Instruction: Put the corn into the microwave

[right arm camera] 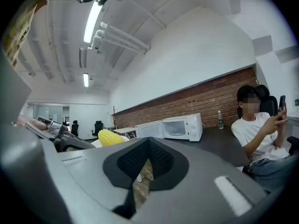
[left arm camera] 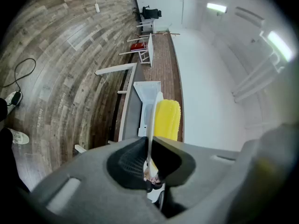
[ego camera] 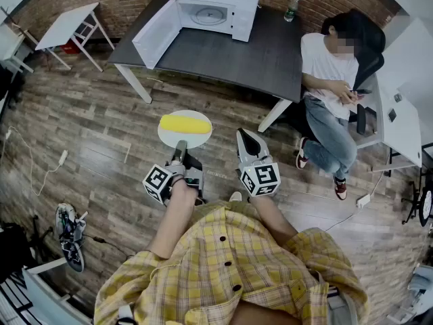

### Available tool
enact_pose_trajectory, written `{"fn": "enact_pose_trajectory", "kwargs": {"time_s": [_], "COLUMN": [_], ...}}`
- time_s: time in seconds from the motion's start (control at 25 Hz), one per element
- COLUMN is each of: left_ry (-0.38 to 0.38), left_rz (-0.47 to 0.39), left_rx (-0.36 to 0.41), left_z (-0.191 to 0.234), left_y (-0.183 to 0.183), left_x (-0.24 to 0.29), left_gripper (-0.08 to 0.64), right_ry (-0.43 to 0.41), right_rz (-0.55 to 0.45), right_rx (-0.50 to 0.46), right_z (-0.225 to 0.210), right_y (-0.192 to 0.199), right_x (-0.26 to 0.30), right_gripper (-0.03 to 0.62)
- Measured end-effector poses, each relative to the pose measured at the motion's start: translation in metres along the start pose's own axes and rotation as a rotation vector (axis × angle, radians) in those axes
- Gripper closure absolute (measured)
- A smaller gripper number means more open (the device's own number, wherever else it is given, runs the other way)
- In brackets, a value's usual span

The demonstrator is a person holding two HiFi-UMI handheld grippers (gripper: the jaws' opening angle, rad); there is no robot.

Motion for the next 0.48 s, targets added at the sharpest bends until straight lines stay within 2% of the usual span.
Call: {"fn": "enact_pose_trajectory", "kwargs": {"time_s": [0.48], "left_ry": [0.011], "left_rz": [-0.007], "left_rx": [0.018], "left_z": [-0.0063], "left_y": [-0.0034], "left_x": [0.0063], "left_gripper": [0.538], "right_ry": [-0.023], "right_rz": [-0.014], "right_rx": [-0.003], "right_z": [0.002], "right_y": [-0.0005], "right_x": [0.0108], "right_gripper": [0.594]}}
Point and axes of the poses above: the fingertips, and each gripper's own axes: x forward along the fingers, z to its left, y out of its underside, the point moved 1 cm from there along -x, backward along the fingers, and after that the axes turned 1 degree about -y, right-handed, at the moved point
